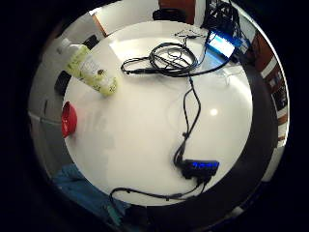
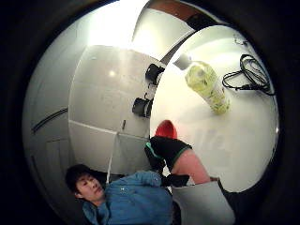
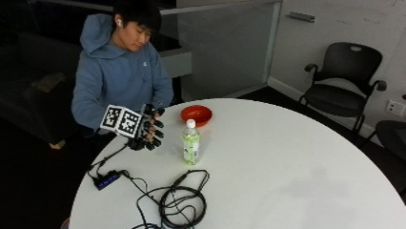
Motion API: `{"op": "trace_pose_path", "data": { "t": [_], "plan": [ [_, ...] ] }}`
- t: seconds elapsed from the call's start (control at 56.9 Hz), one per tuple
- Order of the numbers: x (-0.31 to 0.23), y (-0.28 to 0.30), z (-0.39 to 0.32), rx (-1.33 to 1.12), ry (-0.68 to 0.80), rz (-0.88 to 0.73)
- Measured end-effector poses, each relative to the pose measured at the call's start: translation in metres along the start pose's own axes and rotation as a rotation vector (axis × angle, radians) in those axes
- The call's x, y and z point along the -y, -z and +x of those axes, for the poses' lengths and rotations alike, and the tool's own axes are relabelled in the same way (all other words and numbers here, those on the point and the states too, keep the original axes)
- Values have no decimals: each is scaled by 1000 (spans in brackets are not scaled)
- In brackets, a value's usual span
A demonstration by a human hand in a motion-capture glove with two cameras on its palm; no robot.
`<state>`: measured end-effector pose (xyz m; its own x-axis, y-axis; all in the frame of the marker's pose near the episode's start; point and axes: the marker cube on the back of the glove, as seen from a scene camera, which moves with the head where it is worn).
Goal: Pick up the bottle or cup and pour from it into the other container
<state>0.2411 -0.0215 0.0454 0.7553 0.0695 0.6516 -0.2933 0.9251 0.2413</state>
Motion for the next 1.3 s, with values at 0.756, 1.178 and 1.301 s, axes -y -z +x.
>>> {"op": "trace_pose_path", "data": {
  "t": [0.756, 1.178, 1.301],
  "plan": [
    [70, -88, 21, 351, -6, -23],
    [87, -136, 7, 640, 21, 54],
    [91, -138, 7, 655, 24, 124]
  ]
}}
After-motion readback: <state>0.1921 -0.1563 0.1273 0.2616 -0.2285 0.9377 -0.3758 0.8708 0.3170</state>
